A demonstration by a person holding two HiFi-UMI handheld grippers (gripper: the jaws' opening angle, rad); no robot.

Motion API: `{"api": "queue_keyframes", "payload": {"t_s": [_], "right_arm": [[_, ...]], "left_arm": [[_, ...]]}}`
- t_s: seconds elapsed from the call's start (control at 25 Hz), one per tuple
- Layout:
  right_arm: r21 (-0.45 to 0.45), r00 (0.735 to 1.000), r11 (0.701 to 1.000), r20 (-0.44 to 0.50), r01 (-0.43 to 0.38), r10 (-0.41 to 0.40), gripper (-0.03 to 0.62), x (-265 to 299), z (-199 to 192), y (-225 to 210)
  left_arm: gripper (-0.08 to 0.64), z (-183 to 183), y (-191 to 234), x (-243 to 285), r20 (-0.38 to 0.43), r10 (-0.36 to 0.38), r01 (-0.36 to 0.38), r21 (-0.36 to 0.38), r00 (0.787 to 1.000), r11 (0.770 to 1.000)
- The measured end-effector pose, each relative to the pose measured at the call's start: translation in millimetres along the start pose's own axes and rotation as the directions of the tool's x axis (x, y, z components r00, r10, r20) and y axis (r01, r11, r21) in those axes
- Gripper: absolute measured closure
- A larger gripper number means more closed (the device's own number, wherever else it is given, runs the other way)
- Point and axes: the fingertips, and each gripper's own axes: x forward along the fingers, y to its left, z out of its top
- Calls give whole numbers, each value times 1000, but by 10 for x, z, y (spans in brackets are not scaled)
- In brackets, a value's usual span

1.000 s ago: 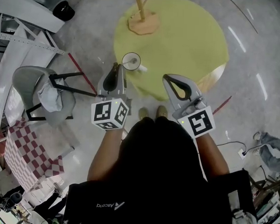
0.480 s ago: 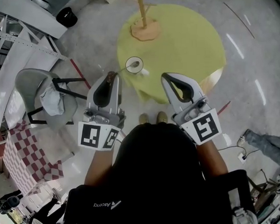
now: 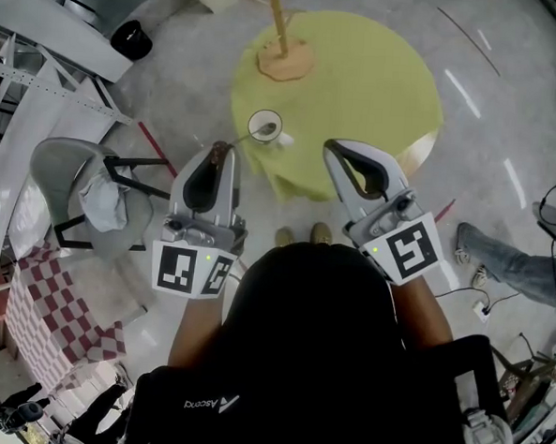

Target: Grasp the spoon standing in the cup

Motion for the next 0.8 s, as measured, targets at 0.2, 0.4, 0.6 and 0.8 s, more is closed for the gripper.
{"api": "queue_keyframes", "payload": {"t_s": [0.2,0.4,0.6,0.8], "right_arm": [[2,1000,1000,-5,-4,4,589,-27,-27,21],[-8,1000,1000,2,-12,12,589,-20,-10,32],[-25,1000,999,9,-22,22,589,-2,-18,31],[-27,1000,999,10,-22,22,589,24,-27,42]], "left_arm": [[511,0,-17,-23,2,2,-2,2,1000,1000],[511,20,1,-53,1,10,-10,3,1000,1000],[511,13,32,-79,-3,19,-19,4,1000,1000],[511,-4,64,-85,-4,25,-25,3,1000,1000]]}}
